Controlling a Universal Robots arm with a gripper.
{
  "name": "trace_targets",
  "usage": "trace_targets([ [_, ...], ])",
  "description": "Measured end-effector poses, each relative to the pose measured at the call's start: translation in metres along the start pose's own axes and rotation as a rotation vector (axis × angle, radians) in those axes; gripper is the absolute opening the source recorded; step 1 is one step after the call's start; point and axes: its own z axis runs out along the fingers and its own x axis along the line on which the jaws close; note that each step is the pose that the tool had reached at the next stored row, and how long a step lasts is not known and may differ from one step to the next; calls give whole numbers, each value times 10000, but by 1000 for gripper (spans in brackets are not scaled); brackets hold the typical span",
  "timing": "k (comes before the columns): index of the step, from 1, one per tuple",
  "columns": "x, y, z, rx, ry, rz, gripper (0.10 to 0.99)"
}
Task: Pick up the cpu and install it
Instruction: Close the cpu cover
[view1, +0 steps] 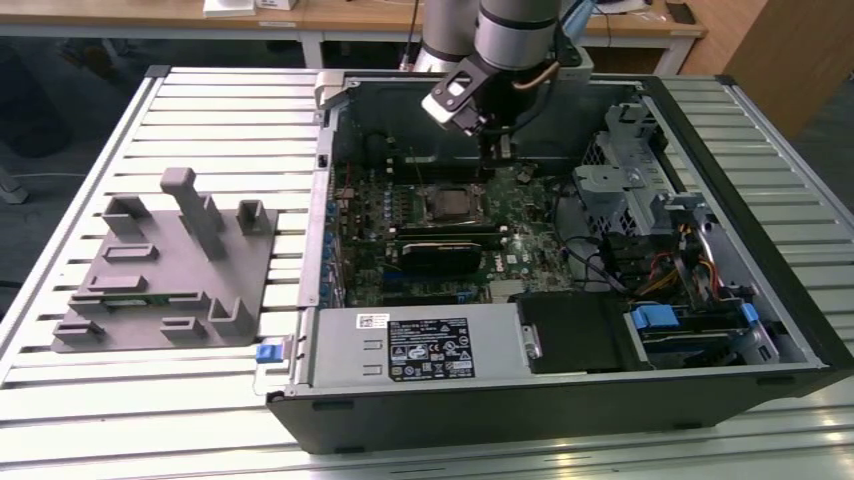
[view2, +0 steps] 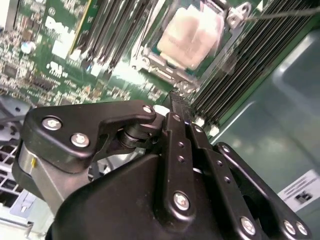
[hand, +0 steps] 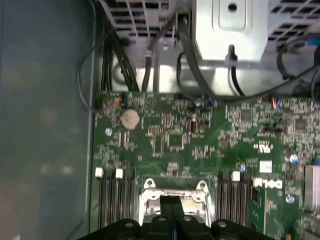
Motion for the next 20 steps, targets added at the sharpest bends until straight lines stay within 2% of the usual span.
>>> trace_targets([
  [10, 1, -319, 68, 1, -1, 2, 106],
  [13, 1, -346, 74, 0, 0, 2, 106],
  [20, 1, -345, 78, -1, 2, 4, 106],
])
